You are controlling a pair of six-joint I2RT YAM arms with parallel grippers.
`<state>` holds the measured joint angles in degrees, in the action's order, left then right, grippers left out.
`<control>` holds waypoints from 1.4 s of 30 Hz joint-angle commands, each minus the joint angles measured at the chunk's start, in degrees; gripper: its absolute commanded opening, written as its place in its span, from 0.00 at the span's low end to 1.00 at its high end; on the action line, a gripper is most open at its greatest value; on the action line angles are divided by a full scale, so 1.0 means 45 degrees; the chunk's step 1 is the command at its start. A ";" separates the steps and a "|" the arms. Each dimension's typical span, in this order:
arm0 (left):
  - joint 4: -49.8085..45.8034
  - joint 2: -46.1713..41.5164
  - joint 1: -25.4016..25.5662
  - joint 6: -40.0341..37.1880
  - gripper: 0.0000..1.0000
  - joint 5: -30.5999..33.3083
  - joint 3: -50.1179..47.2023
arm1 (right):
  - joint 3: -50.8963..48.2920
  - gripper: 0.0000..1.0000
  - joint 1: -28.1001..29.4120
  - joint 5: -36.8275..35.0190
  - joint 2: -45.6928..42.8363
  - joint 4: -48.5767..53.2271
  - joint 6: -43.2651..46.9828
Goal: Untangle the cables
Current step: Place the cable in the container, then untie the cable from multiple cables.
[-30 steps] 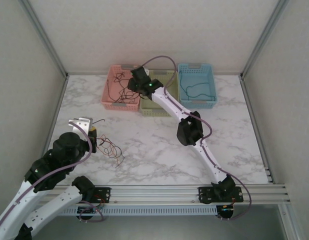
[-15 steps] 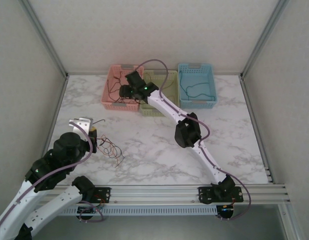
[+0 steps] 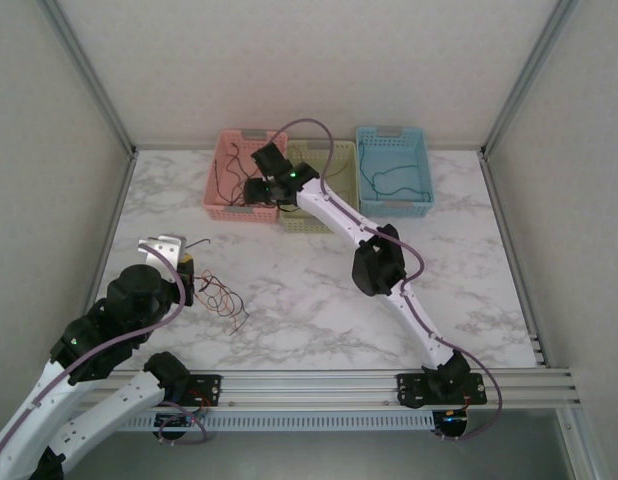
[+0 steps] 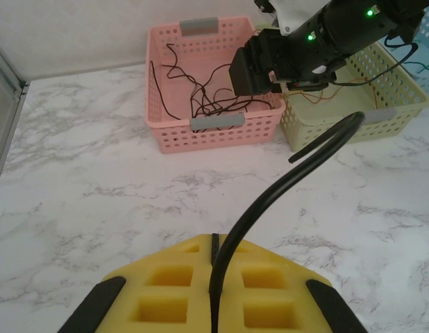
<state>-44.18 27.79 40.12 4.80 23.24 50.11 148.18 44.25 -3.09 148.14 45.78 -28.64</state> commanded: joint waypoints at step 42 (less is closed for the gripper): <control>0.3876 0.3587 -0.0122 0.2584 0.00 -0.4638 0.2976 | -2.0537 0.40 0.0892 0.6866 -1.8425 -0.8041 -0.0108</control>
<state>-29.54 43.68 40.01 15.29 4.27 60.49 56.73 47.55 24.80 64.84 15.20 -26.65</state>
